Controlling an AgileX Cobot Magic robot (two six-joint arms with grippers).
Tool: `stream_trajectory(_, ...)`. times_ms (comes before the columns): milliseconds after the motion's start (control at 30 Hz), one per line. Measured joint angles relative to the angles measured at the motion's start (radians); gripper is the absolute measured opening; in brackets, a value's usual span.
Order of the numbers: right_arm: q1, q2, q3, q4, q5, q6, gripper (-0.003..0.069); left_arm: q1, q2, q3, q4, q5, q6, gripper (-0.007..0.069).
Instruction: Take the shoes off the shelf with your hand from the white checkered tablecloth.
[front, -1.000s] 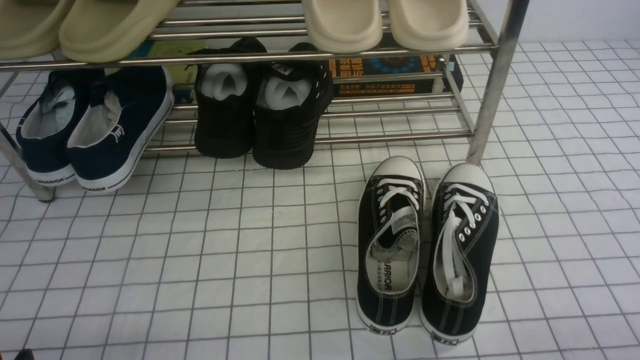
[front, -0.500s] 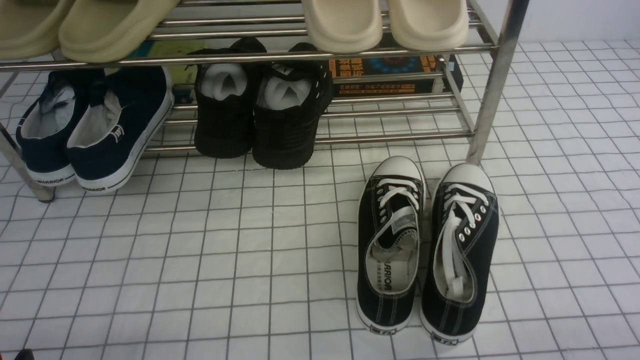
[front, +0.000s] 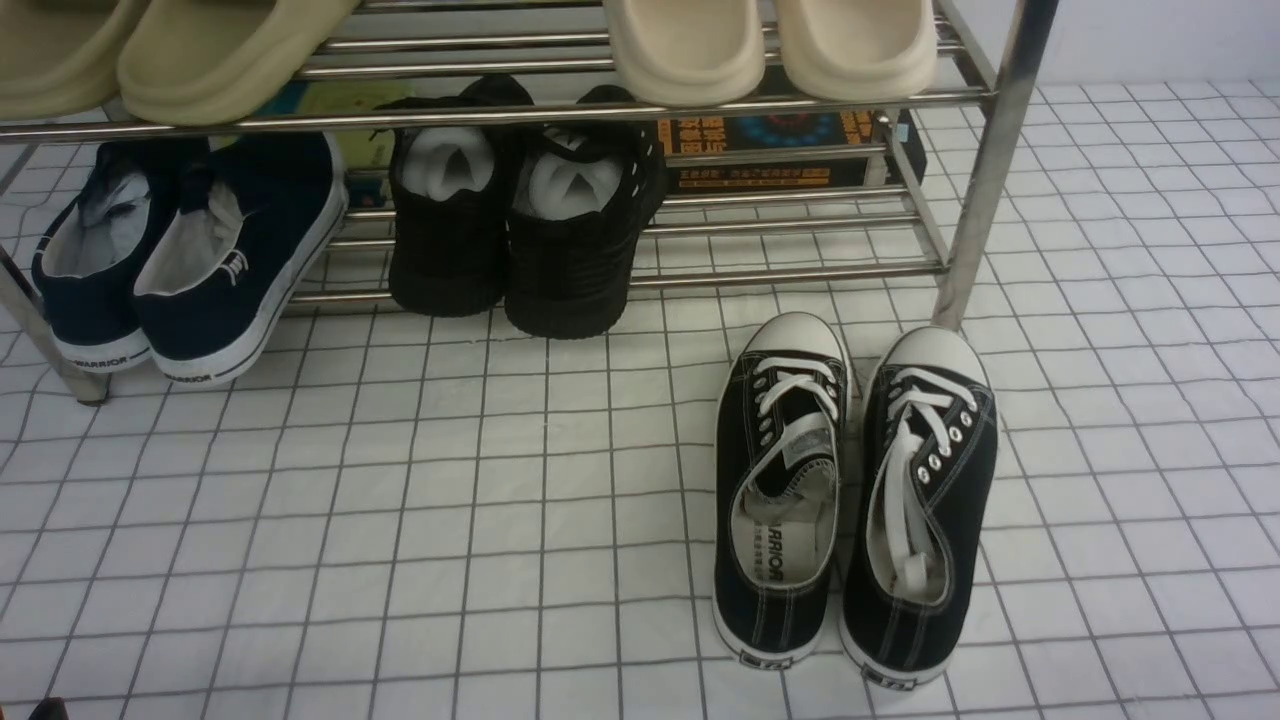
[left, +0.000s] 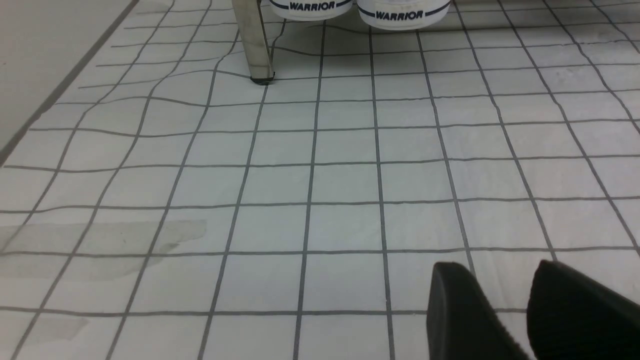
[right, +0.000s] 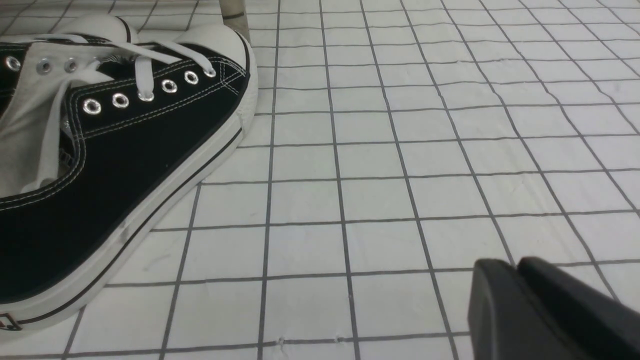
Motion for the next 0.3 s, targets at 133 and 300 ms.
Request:
stream_trajectory(133, 0.0, 0.0, 0.0, 0.0, 0.0, 0.0, 0.0077, 0.0, 0.0, 0.0, 0.001, 0.0, 0.0, 0.0239)
stream_trajectory(300, 0.0, 0.0, 0.0, 0.0, 0.0, 0.0, 0.0084, 0.0, 0.0, 0.0, 0.001, 0.0, 0.0, 0.0239)
